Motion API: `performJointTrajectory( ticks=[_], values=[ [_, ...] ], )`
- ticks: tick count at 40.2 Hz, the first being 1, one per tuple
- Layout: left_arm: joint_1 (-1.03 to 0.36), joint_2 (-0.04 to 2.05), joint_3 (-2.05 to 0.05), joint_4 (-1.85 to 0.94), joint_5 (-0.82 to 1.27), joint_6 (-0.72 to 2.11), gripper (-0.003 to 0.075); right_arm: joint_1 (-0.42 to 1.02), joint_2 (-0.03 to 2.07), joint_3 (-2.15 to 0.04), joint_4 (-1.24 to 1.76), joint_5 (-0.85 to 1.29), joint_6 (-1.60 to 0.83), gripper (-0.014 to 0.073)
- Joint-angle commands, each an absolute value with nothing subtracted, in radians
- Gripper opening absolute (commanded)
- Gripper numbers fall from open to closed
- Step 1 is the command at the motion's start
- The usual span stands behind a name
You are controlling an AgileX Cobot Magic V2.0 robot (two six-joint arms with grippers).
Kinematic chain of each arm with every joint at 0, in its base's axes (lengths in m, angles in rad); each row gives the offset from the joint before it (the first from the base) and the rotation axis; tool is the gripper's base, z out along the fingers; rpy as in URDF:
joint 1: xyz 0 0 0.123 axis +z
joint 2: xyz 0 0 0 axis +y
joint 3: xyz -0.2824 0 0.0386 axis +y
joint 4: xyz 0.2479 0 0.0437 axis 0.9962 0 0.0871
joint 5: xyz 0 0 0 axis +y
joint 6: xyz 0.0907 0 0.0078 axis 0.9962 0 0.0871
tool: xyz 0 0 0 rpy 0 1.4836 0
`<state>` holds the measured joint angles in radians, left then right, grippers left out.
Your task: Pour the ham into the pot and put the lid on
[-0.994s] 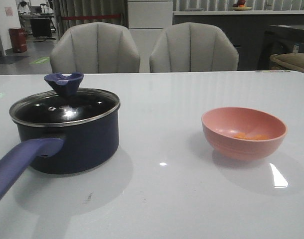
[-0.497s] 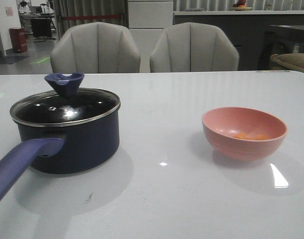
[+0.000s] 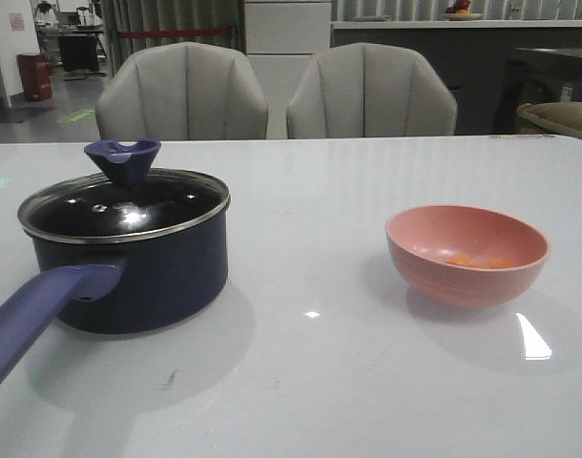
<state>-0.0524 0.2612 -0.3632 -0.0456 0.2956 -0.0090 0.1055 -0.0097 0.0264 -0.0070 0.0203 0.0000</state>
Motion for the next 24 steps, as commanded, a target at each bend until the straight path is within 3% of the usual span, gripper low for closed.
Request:
performJointTrajectory(
  ticks=[1, 9, 12, 24],
  values=[
    [-0.06, 0.282, -0.39, -0.051, 0.242, -0.019, 0.0179, 0.099, -0.03, 0.021, -0.007, -0.06, 0.0, 0.0147],
    [-0.06, 0.282, -0.39, -0.051, 0.244, -0.019, 0.0514, 0.099, -0.03, 0.021, -0.007, -0.06, 0.0, 0.0147],
    [-0.06, 0.287, -0.39, -0.05, 0.246, -0.019, 0.0601, 0.099, -0.03, 0.021, -0.007, -0.06, 0.0, 0.0147],
    [-0.095, 0.49, -0.522, -0.054, 0.34, -0.019, 0.0628, 0.099, -0.03, 0.021, -0.007, -0.06, 0.0, 0.0147]
  ],
)
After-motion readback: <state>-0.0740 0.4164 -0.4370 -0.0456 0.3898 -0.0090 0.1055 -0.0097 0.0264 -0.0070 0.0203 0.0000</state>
